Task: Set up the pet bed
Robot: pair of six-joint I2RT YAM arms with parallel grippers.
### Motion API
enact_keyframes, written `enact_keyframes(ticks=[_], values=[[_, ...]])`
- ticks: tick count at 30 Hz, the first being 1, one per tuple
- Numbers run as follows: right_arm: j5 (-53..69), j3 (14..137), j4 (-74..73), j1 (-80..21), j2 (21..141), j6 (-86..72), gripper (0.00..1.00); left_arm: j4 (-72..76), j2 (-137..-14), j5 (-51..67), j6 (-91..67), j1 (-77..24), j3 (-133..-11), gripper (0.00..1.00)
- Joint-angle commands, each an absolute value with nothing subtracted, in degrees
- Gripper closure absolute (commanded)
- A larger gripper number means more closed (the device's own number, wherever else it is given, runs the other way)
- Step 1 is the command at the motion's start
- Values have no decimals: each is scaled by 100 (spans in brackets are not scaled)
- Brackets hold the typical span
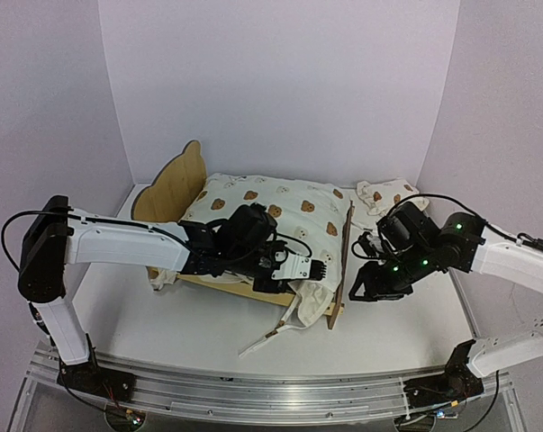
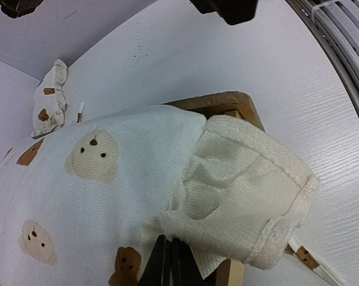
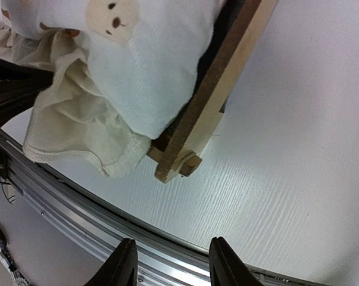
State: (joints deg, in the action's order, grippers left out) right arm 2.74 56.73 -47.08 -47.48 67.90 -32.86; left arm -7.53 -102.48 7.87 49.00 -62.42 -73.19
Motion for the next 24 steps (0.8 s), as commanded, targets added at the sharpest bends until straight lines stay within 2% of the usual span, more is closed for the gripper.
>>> enact_keyframes(ticks=[1, 4, 9, 16, 19, 21, 24], values=[[828, 6053, -4414, -4734, 6844, -3108, 58, -300, -9860, 484, 4587, -5955, -7554, 100], [1037, 5995, -3904, -4904, 6900, -3183, 58, -281, -9782, 459, 4382, -5648, -7637, 100], [578, 5737, -3094, -5407, 7060, -3562, 60, -78, -9628, 438, 4298, -5272, -7408, 100], [-895, 4919, -1422, -6277, 7347, -4298, 56, 404, -9309, 507, 4406, -5114, -6948, 100], [-1482, 5079, -1105, -6662, 7816, -4084, 54, 446, -9268, 561, 4397, -5118, -6840, 100], [-1867, 5314, -1093, -6844, 8199, -3899, 59, 530, -9233, 538, 4423, -5116, -6760, 100], [-2333, 5372, -1065, -6932, 8591, -4172, 72, 594, -9180, 534, 4475, -5115, -6691, 100]])
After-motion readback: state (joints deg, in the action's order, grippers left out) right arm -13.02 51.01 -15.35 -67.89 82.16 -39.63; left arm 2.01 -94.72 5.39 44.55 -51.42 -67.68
